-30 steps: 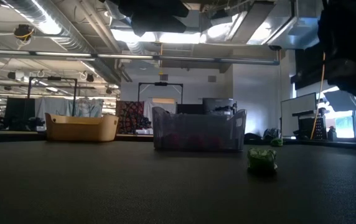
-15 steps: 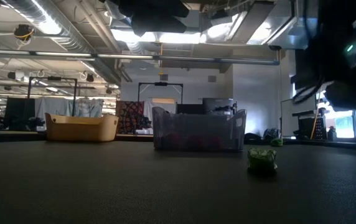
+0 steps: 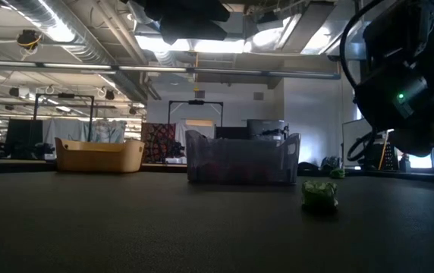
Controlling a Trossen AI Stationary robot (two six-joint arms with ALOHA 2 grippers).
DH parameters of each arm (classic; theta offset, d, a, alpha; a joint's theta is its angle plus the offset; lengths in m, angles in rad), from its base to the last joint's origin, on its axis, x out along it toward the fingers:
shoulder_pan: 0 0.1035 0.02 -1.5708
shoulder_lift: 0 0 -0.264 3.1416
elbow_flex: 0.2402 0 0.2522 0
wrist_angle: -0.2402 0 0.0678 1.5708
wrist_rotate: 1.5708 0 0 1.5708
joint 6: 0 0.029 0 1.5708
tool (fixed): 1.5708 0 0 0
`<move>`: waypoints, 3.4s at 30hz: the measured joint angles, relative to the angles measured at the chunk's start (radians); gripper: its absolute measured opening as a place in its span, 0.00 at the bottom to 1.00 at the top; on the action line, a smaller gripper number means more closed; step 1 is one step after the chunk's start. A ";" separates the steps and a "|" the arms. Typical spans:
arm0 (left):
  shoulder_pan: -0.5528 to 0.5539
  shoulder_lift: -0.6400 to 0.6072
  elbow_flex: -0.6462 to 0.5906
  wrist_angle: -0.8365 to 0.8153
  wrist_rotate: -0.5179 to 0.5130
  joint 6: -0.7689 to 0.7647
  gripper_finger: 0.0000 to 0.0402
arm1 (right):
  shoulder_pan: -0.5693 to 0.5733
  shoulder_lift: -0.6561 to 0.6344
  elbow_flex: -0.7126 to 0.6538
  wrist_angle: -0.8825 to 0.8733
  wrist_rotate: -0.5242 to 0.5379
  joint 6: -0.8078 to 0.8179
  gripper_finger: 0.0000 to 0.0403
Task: Sort produce into baskets
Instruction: Put the yellow lemon into the yellow bin
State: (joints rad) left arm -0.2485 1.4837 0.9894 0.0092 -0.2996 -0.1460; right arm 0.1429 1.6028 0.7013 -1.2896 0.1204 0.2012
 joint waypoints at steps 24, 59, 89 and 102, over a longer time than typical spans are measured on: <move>-0.017 -0.060 -0.001 0.005 0.000 0.024 0.51 | 0.001 -0.261 0.397 0.192 0.029 0.006 0.38; 0.047 -0.026 -0.001 0.115 0.000 0.123 0.72 | 0.002 -0.209 0.413 1.083 -0.081 -0.070 0.38; 0.045 -0.051 0.000 0.039 0.007 0.085 0.51 | 0.001 -0.288 0.413 0.911 -0.087 -0.015 0.76; 0.074 -0.232 0.000 -0.332 -0.117 -0.070 0.52 | 0.091 -0.309 0.346 0.667 -0.064 0.187 0.76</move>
State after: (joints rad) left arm -0.1741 1.2521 0.9897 -0.3231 -0.4166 -0.2161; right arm 0.2339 1.2935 1.0474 -0.6228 0.0563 0.3882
